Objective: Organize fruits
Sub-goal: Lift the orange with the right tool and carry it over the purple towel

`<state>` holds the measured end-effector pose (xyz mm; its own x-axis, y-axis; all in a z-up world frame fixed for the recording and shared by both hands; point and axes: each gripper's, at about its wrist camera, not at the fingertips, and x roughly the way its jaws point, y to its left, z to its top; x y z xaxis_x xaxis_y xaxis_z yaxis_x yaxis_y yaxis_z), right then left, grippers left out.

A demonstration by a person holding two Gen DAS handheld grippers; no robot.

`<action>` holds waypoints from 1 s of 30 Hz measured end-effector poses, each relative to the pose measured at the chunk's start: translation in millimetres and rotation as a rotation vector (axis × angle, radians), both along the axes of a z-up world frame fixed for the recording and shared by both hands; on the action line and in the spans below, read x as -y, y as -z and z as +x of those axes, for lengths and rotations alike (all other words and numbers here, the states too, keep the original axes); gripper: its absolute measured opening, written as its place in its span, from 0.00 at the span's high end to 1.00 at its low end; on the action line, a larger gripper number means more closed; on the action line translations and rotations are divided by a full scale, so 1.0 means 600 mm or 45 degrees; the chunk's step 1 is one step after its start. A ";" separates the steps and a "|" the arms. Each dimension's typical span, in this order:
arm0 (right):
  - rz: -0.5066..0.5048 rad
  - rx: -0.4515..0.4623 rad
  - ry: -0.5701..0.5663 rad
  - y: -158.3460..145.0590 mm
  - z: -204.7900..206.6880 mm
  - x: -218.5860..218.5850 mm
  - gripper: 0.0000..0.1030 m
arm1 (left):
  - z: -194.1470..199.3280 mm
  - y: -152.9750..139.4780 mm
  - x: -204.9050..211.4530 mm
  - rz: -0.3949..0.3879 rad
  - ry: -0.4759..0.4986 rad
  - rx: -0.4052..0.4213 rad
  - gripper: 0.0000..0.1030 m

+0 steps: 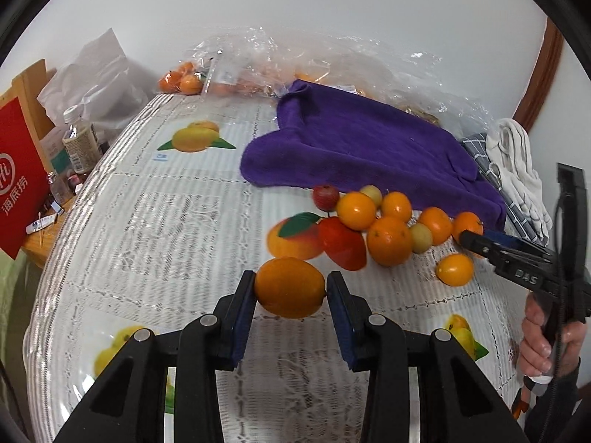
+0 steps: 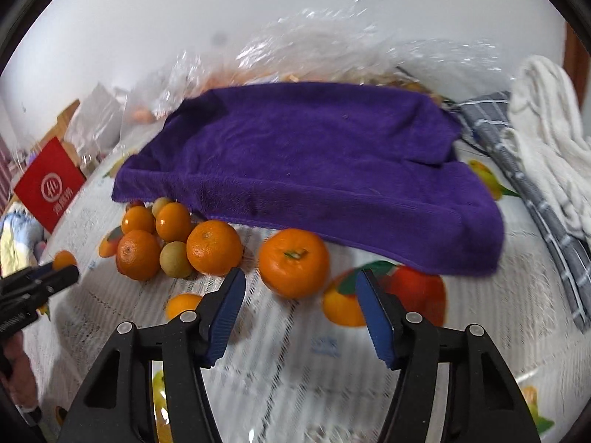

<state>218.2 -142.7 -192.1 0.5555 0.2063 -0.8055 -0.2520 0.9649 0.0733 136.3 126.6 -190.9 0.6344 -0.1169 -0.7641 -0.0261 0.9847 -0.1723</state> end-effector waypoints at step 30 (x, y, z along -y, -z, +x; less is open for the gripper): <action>-0.017 0.096 0.114 -0.081 -0.002 0.057 0.59 | 0.081 -0.110 0.068 -0.028 0.117 0.082 0.64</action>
<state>217.2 -176.7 -143.4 0.6305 0.1429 -0.7629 -0.1693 0.9846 0.0445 185.2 86.0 -124.7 0.6678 -0.1931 -0.7189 0.0759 0.9784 -0.1922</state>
